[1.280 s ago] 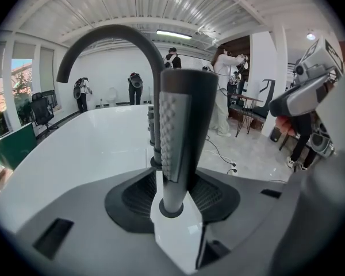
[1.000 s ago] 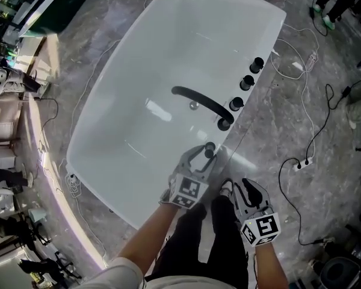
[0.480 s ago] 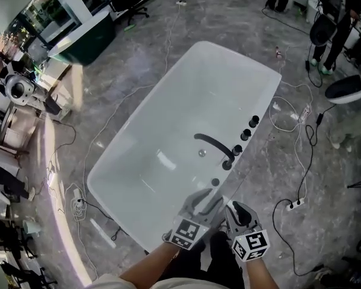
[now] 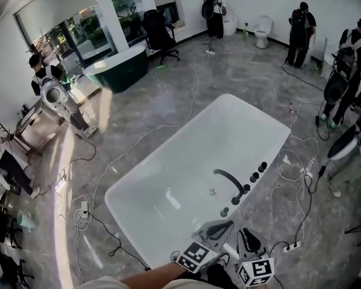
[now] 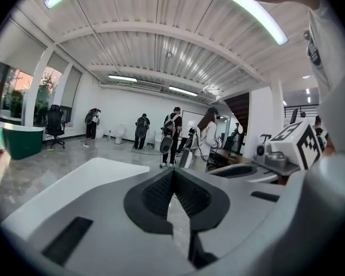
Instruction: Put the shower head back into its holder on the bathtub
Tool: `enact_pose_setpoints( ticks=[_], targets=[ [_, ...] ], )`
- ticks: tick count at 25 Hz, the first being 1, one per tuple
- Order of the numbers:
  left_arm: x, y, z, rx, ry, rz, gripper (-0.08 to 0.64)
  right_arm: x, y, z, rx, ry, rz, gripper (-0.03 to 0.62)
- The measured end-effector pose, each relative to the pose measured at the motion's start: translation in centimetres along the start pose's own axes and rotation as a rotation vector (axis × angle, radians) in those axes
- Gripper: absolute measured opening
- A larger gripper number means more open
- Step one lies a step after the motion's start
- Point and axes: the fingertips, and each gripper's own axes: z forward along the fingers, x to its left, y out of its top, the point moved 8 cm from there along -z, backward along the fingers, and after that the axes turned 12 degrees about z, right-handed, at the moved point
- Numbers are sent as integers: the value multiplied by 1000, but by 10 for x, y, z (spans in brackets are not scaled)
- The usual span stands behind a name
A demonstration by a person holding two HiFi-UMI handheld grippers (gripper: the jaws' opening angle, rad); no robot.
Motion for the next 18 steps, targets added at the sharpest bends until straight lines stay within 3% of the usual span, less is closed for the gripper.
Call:
enact_pose_setpoints(
  ticks=[6, 18],
  targets=[
    [-10, 32, -26, -50, 40, -41, 5, 29, 25, -16, -27, 51, -46, 15],
    [-10, 45, -29, -92, 102, -21, 5, 33, 24, -21, -9, 88, -61, 14]
  ],
)
